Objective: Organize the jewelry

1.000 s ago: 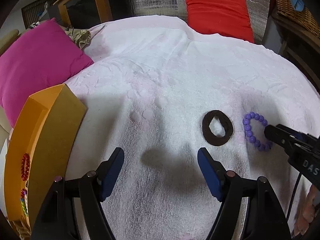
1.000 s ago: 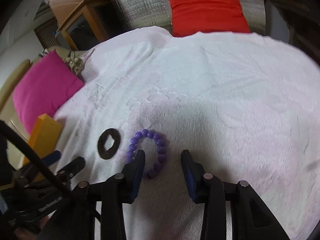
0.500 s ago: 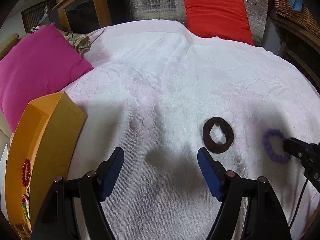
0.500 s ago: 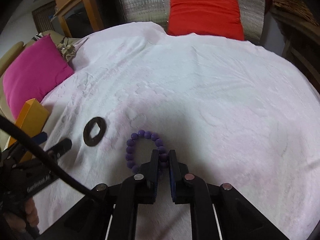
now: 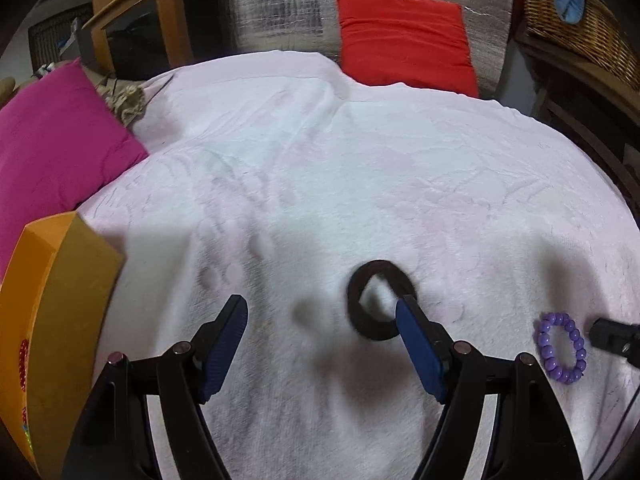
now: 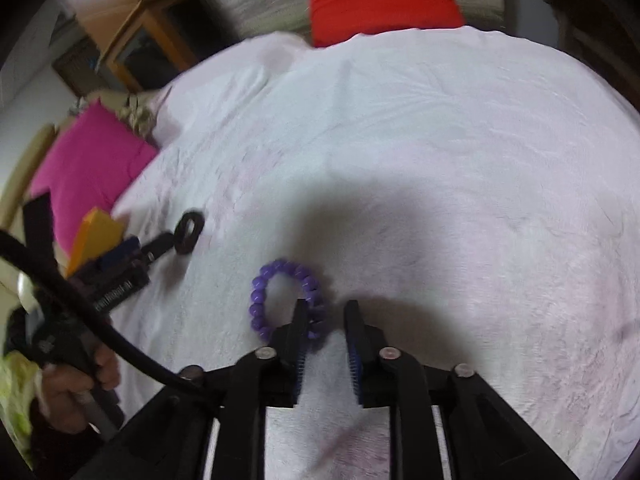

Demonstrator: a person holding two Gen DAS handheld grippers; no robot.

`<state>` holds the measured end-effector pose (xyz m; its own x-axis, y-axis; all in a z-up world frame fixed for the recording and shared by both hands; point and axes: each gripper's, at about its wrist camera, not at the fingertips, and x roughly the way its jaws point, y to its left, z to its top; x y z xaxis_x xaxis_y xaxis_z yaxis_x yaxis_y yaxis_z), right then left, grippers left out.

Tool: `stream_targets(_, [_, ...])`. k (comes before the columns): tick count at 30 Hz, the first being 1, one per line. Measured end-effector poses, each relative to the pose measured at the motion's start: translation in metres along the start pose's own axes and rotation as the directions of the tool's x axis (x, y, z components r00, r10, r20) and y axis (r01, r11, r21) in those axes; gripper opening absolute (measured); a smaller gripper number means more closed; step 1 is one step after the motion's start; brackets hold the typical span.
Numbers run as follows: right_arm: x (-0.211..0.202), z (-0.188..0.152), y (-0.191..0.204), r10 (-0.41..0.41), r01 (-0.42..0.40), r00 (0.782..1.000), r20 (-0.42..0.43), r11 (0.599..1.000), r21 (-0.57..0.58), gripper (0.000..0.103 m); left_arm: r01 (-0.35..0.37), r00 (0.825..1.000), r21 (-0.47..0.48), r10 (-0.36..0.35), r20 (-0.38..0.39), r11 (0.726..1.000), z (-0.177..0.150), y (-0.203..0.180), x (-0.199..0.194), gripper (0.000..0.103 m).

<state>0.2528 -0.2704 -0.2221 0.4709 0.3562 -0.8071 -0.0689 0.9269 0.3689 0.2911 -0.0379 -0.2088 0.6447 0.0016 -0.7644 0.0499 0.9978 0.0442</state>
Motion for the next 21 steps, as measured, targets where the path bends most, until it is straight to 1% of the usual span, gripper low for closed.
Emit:
stream_targets(3, [-0.004,0.001,-0.012,0.025,-0.026,1.000,0.014,0.998,0.055,0.024,0.031,0.999,0.000,-0.031,-0.015,1.000,0.000,-0.009,0.007,0.077])
stream_targets(4, [-0.004,0.001,-0.014,0.027,-0.028,1.000,0.014,0.997,0.066,0.024,0.027,0.999,0.005,-0.027,-0.020,1.000,0.000,-0.011,0.011,0.077])
stream_targets(6, [-0.003,0.001,-0.015,0.027,-0.027,1.000,0.011,0.997,0.068,0.024,0.016,1.000,0.005,-0.016,-0.021,1.000,0.000,-0.012,0.016,0.077])
stream_targets(9, [-0.001,0.000,-0.013,0.032,-0.032,0.999,0.010,0.997,0.063,0.024,0.051,0.998,-0.031,-0.051,-0.022,0.998,0.003,-0.010,0.021,0.076])
stream_targets(10, [0.000,0.000,-0.013,0.031,-0.032,0.999,0.007,0.998,0.061,0.024,0.066,0.997,-0.039,-0.067,-0.025,0.997,0.003,-0.009,0.023,0.066])
stream_targets(11, [0.001,-0.001,-0.012,0.028,-0.029,1.000,0.005,0.998,0.060,0.024,0.092,0.995,-0.050,-0.094,-0.029,0.994,0.004,-0.009,0.024,0.049])
stream_targets(12, [0.002,-0.001,-0.011,0.028,-0.028,1.000,0.004,0.998,0.060,0.024,0.124,0.991,-0.059,-0.126,-0.033,0.991,0.005,-0.008,0.025,0.043])
stream_targets(13, [0.002,-0.001,-0.011,0.029,-0.029,1.000,0.007,0.998,0.061,0.024,0.136,0.990,-0.059,-0.138,-0.034,0.989,0.005,-0.009,0.023,0.037])
stream_targets(15, [0.002,-0.002,-0.010,0.027,-0.028,1.000,0.014,0.998,0.058,0.024,0.125,0.992,-0.038,-0.126,-0.029,0.991,0.004,-0.012,0.020,0.029])
stream_targets(16, [0.003,-0.002,-0.009,0.027,-0.028,1.000,0.017,0.998,0.056,0.024,0.131,0.991,-0.036,-0.132,-0.031,0.991,0.003,-0.012,0.019,0.022])
stream_targets(17, [0.003,-0.002,-0.008,0.026,-0.027,0.999,0.019,0.998,0.054,0.024,0.154,0.987,-0.046,-0.156,-0.040,0.987,0.002,-0.010,0.018,0.018])
stream_targets(19, [0.004,-0.002,-0.006,0.023,-0.024,0.999,0.024,0.998,0.050,0.024,0.185,0.981,-0.062,-0.188,-0.051,0.981,-0.001,-0.008,0.015,0.014])
stream_targets(21, [0.004,-0.003,-0.003,0.017,-0.018,1.000,0.026,0.999,0.039,0.023,0.193,0.979,-0.052,-0.196,-0.052,0.980,-0.004,-0.007,0.009,0.013])
